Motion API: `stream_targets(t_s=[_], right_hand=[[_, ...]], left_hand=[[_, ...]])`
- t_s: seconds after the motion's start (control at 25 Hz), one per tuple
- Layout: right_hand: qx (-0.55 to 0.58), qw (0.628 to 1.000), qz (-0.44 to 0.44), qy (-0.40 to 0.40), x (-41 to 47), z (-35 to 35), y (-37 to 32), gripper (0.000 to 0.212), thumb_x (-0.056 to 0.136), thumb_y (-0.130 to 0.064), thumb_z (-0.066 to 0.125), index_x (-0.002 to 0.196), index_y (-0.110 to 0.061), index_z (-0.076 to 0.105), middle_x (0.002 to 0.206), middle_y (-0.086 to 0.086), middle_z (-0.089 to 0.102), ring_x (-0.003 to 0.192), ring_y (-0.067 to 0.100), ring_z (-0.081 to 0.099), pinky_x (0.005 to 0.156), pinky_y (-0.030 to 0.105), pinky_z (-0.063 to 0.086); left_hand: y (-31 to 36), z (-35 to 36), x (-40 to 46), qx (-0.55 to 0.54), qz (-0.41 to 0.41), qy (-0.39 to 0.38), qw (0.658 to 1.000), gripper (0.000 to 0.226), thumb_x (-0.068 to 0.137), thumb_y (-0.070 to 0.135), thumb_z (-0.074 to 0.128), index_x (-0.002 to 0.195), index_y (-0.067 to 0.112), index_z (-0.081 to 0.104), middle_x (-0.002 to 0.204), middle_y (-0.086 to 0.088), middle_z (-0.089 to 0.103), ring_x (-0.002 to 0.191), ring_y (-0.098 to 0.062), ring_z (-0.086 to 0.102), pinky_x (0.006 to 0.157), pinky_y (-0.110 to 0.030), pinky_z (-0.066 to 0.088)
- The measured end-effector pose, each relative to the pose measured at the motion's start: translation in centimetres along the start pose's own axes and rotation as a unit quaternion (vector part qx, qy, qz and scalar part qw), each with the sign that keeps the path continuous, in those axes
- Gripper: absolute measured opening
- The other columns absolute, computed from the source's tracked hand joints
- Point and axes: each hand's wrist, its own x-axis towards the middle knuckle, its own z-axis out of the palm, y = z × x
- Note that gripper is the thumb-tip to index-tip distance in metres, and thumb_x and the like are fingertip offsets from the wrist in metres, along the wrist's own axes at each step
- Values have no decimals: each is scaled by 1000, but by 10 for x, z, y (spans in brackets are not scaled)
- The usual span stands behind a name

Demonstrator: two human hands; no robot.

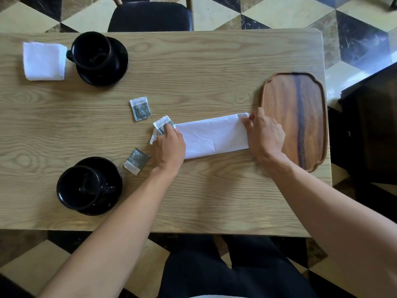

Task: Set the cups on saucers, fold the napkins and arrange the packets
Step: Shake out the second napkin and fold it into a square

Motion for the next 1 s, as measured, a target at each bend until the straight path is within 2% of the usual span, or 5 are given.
stream_targets(t_s=[0.2,0.52,0.72,0.88,1.0], right_hand=[[47,999,3,25,-7,4,-3,22,102,-34,49,111,-16,60,111,5,71,93,33,64,77,36,34],[43,999,-6,16,-8,2,-2,24,103,-33,45,114,-18,61,115,5,70,91,32,61,78,37,35],[-20,995,-63,75,-18,2,-15,27,100,-25,52,123,-15,62,121,11,61,108,34,55,91,43,37],[61,960,-267,59,-39,20,-43,36,99,-10,55,134,-6,62,144,19,54,137,40,46,116,50,32],[-7,945,-322,-53,-43,37,-40,51,104,-26,46,152,-11,45,163,17,31,153,38,22,125,55,13]], left_hand=[[-1,-1,-2,-16,8,6,1000,15,102,17,42,90,8,44,82,-26,67,77,-43,62,59,-39,31],[-3,-2,-2,-32,-16,-15,999,18,102,19,40,91,7,45,87,-26,67,83,-41,61,61,-38,34],[-3,-5,-16,-117,-41,8,992,12,97,21,51,100,11,45,82,-11,60,79,-40,62,59,-35,34],[1,7,-30,-6,191,136,972,46,90,13,60,133,-1,52,129,-24,57,121,-40,54,96,-46,45],[10,26,-30,40,281,35,958,54,101,14,52,149,-6,40,158,-28,33,150,-43,27,122,-55,23]])
